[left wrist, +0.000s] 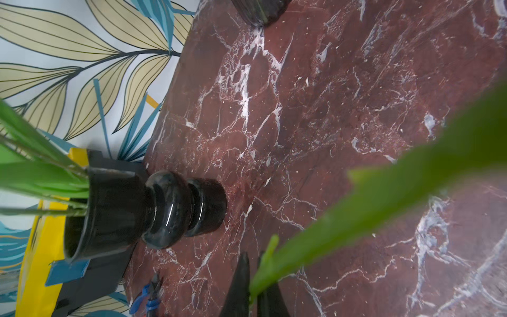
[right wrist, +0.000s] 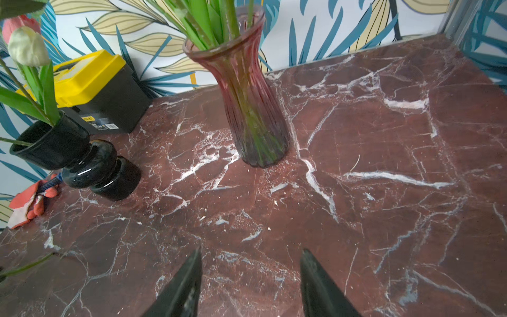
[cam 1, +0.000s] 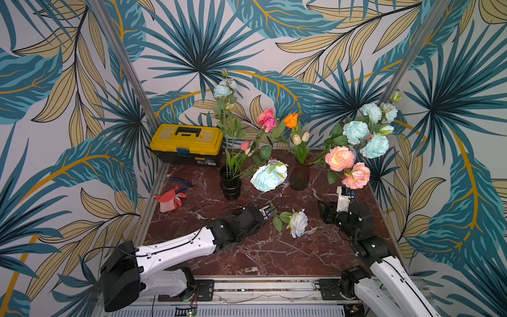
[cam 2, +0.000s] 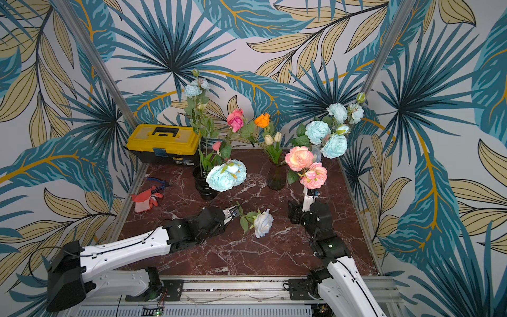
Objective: Pick out blue flowers from the vase
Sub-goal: Place the flower at the center of the board.
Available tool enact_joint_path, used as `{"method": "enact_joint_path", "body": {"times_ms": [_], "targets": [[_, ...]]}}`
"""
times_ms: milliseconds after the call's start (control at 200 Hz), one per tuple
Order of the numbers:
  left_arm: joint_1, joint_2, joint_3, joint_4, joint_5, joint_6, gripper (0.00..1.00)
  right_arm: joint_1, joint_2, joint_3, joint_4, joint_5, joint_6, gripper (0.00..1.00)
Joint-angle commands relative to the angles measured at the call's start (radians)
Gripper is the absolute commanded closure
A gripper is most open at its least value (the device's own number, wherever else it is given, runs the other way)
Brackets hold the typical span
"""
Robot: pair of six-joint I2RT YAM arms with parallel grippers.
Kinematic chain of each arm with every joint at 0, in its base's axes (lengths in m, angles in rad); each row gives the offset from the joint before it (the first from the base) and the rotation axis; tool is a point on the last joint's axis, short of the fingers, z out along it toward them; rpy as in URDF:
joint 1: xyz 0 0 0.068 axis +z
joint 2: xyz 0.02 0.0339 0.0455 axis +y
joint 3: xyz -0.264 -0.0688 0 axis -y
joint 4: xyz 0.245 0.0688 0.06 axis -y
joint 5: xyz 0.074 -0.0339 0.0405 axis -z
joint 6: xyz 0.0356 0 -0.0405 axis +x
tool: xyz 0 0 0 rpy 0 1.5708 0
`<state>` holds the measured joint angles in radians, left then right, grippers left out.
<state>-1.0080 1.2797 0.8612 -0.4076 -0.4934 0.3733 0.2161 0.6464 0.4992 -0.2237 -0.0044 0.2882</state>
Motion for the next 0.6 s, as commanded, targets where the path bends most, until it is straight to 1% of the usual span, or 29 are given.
{"method": "enact_joint_path", "body": {"times_ms": [0,100,270,476,591], "targets": [[0.006,0.086,0.087,0.041,0.079,0.075,1.0,-0.004,0.031,0.002,-0.06,-0.043,-0.001,0.43],[0.015,0.165,0.124,0.062,0.104,0.115,1.0,-0.004,0.067,0.0,-0.058,-0.031,0.012,0.43],[0.048,0.284,0.167,0.093,0.147,0.16,1.0,-0.005,0.141,-0.016,-0.004,-0.027,0.02,0.43],[0.086,0.382,0.198,0.119,0.173,0.187,1.0,-0.006,0.248,0.005,0.044,0.037,0.014,0.43],[0.104,0.435,0.22,0.127,0.182,0.2,1.0,-0.018,0.269,0.011,0.094,0.026,0.029,0.43]]}}
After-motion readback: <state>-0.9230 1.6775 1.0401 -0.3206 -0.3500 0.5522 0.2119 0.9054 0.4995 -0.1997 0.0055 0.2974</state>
